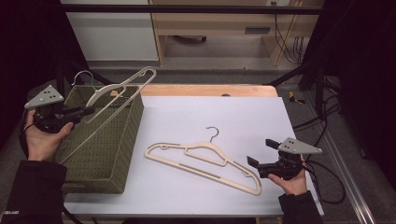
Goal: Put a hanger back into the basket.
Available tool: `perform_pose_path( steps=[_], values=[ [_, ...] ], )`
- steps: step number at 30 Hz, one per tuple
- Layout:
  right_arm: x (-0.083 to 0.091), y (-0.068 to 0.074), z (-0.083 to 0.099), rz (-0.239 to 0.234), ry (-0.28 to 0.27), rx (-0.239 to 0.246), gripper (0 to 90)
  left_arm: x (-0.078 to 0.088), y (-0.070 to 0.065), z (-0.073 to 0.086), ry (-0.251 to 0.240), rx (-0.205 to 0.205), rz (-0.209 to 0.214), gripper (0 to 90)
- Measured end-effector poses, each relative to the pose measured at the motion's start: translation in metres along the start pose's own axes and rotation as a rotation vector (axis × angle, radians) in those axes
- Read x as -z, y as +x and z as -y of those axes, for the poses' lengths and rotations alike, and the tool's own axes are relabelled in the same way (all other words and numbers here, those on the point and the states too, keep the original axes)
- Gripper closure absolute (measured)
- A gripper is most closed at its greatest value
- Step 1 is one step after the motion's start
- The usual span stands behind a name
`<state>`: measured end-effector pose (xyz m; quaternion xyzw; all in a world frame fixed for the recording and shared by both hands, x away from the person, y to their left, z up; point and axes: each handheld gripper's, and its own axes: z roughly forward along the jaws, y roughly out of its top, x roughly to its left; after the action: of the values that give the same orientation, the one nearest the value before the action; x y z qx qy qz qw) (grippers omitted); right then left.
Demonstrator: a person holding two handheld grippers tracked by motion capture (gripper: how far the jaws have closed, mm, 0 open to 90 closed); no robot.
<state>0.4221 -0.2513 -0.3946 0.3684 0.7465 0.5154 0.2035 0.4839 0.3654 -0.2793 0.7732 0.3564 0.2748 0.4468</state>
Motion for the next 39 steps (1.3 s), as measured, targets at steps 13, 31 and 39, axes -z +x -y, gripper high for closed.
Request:
perform_pose_path(
  steps=[13, 31, 39],
  values=[
    [-0.002, 0.0, 0.001, -0.003, 0.007, 0.003, 3.8, 0.002, 0.034, 0.026, 0.075, -0.015, -0.055, 85.3],
    [-0.003, -0.001, 0.002, -0.009, 0.019, 0.003, 3.8, 0.007, 0.046, 0.068, 0.124, 0.0, -0.083, 85.0],
    [-0.004, 0.0, 0.002, -0.009, 0.022, 0.005, 3.8, -0.007, 0.045, 0.093, 0.187, -0.015, -0.106, 85.1]
  ],
)
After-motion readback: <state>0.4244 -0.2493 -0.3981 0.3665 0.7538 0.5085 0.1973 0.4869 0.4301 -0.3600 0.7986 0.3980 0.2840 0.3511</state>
